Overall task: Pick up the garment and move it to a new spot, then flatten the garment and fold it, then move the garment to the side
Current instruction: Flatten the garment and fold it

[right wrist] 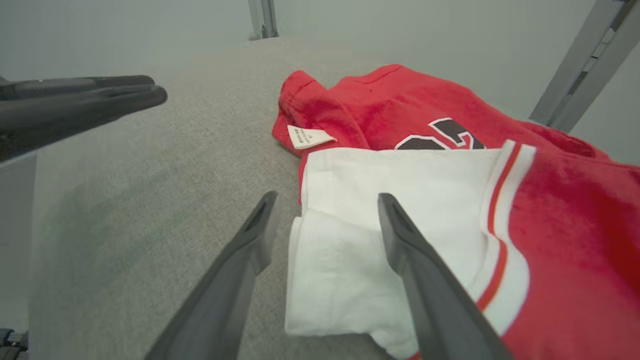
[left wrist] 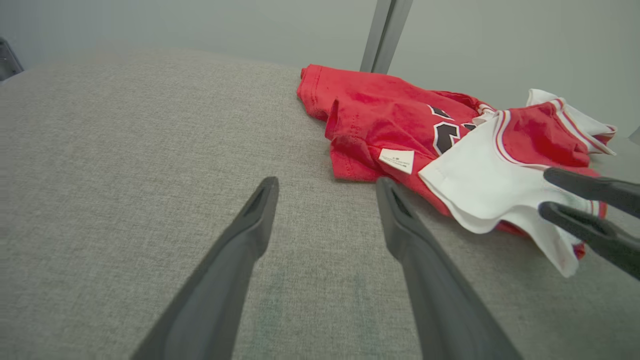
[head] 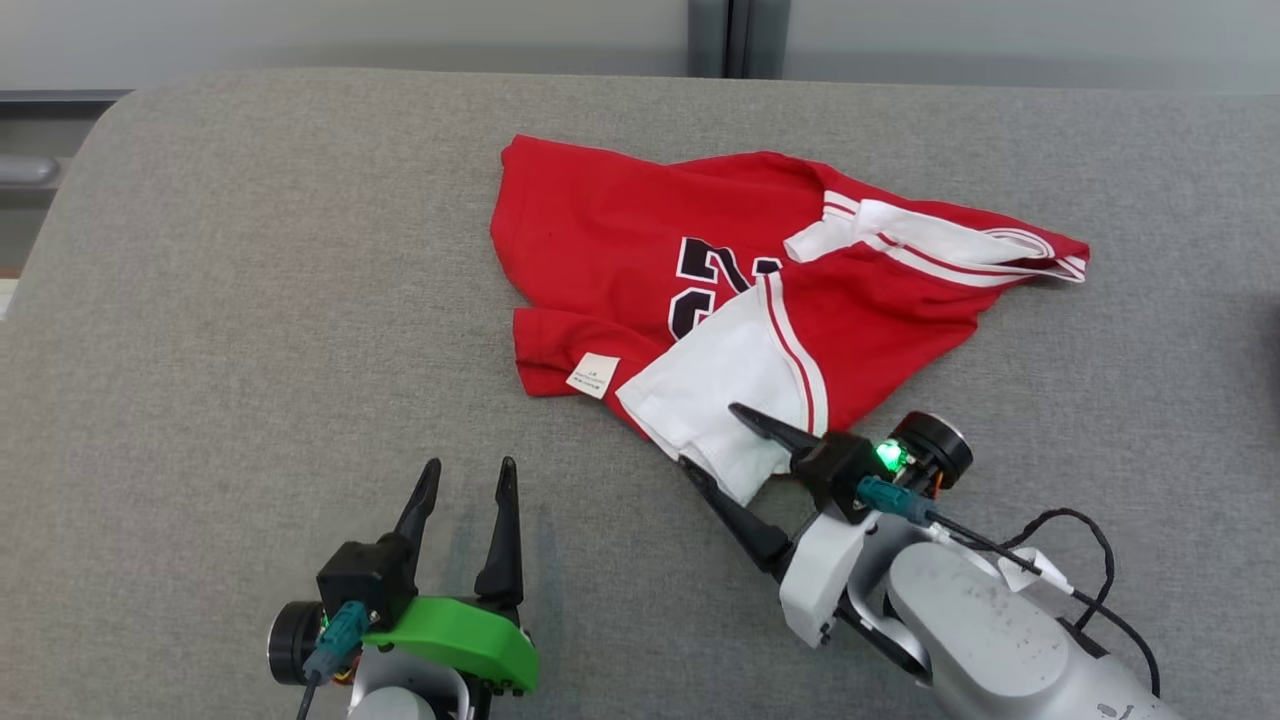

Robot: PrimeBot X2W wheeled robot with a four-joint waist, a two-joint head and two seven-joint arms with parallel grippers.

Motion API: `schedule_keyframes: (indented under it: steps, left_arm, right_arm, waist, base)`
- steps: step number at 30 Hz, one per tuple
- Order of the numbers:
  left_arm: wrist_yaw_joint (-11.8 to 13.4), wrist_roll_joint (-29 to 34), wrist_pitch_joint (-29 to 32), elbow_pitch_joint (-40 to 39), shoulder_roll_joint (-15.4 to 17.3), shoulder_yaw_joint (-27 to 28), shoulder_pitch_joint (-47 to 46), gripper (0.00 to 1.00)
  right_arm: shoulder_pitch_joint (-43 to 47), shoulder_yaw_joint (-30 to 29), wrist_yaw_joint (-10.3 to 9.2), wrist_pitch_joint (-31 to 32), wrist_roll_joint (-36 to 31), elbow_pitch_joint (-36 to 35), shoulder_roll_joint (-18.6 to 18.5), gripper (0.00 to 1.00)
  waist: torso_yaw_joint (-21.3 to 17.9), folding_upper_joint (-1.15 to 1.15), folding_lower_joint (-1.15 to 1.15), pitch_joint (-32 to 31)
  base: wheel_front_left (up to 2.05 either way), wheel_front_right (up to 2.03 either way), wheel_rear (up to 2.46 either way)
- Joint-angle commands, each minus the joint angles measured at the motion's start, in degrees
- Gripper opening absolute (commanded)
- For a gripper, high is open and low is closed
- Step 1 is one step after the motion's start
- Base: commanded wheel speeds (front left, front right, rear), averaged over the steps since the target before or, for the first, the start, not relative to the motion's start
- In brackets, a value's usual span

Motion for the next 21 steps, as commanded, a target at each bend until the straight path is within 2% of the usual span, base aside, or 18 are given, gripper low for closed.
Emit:
schedule_keyframes:
  steps: [1, 5, 6, 8, 10, 19, 21]
  left_arm:
    - [0.2, 0.0, 0.0, 0.1, 0.1, 0.0, 0.3, 1.0]
    - [0.3, -0.2, 0.0, 0.1, 0.1, 0.2, 0.7, 1.0]
    - [0.4, -0.2, 0.0, 0.1, 0.1, 0.2, 0.7, 1.0]
    - [0.4, -0.2, 0.0, 0.1, 0.1, 0.2, 0.9, 1.0]
    - [0.5, -0.2, 0.1, 0.2, 0.1, 0.3, 1.1, 1.0]
    - [0.2, 0.5, 0.0, 0.5, 0.1, 0.9, 1.7, 1.0]
    - [0.1, 0.9, 0.1, 0.4, 0.2, 1.2, 1.9, 1.0]
  right_arm:
    - [-0.9, 1.4, -0.08, -0.1, -0.1, 1.4, -0.7, 1.0]
    - [-2.2, 3.1, -0.09, -0.1, -3.2, 5.5, -0.6, 1.0]
    - [-2.2, 2.9, -0.08, -0.1, -3.7, 6.1, -0.4, 0.97]
    - [-2.4, 3.1, -0.08, -0.1, -4.6, 6.8, -0.3, 0.44]
    - [-2.2, 2.8, -0.08, -0.1, -4.9, 7.7, -0.1, 0.0]
    - [-1.3, -2.9, -0.09, -0.1, -6.1, 6.8, 0.7, 0.0]
    - [-0.7, -7.0, -0.09, -0.1, -5.4, 4.6, 0.8, 0.0]
  waist:
    - [1.0, 0.0, 0.0, 0.0]
    - [1.9, 0.0, 0.0, 0.0]
    - [2.0, 0.0, 0.0, 0.0]
    - [2.2, 0.0, 0.0, -0.1]
    - [2.3, 0.0, 0.0, -0.2]
    - [0.6, 0.0, 0.0, -1.5]
    - [-0.4, 0.0, 0.0, -1.9]
  base:
    - [0.0, 0.0, 0.0]
    - [0.0, 0.0, 0.0]
    - [0.0, 0.0, 0.0]
    - [0.0, 0.0, 0.0]
    - [0.0, 0.0, 0.0]
    - [0.0, 0.0, 0.0]
    - [0.0, 0.0, 0.0]
